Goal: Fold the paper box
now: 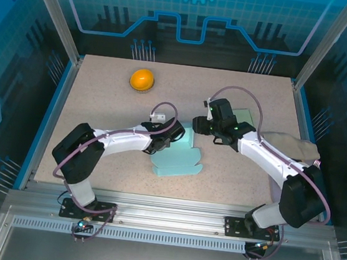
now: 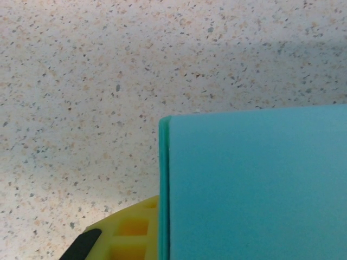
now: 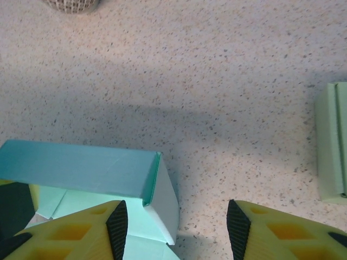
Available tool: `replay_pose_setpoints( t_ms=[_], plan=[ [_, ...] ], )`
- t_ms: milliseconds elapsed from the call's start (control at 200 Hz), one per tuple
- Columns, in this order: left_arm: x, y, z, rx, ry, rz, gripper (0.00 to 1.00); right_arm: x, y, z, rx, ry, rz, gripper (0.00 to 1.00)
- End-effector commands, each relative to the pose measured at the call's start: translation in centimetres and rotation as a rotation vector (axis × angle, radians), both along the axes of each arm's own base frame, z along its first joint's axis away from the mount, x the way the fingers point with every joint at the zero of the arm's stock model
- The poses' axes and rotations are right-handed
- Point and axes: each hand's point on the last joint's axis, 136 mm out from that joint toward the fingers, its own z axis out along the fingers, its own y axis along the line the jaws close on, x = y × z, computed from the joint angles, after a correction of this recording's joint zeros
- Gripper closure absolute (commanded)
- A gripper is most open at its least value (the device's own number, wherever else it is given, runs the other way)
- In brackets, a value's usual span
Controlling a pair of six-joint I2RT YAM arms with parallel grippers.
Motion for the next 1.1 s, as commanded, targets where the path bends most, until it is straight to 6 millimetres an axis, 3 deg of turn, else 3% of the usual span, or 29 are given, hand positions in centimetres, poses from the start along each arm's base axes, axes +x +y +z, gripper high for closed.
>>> replay_pose_setpoints(
  t_ms=[0,130,420,745,900,1095],
  plan=[
    [-0.4,1.3,-0.3,0.114,0.063,-0.007,1.00,-0.8,2.4,-1.1,-0.008,-0.046,0.125,0.46],
    [-0.5,0.9,-0.9,0.114,0.102,-0.007,1.00,-0.6,3.2,-2.8,-0.051,-0.095,0.149,0.45],
    [-0.8,0.4,-1.3,0.093,0.144,-0.018,1.00,1.0,2.1,-8.0,-0.190,-0.072,0.089,0.46],
    [-0.9,0.4,-1.5,0.090,0.157,-0.022,1.00,2.8,0.5,-7.8,-0.216,-0.138,-0.071,0.61],
    [-1.0,0.8,-1.5,0.114,0.157,-0.010,1.00,2.9,-3.6,-8.3,-0.383,-0.107,-0.270,0.84],
    [-1.0,1.0,-1.4,0.123,0.153,-0.003,1.00,1.9,-6.4,-8.3,-0.486,-0.106,-0.388,0.90]
  ],
)
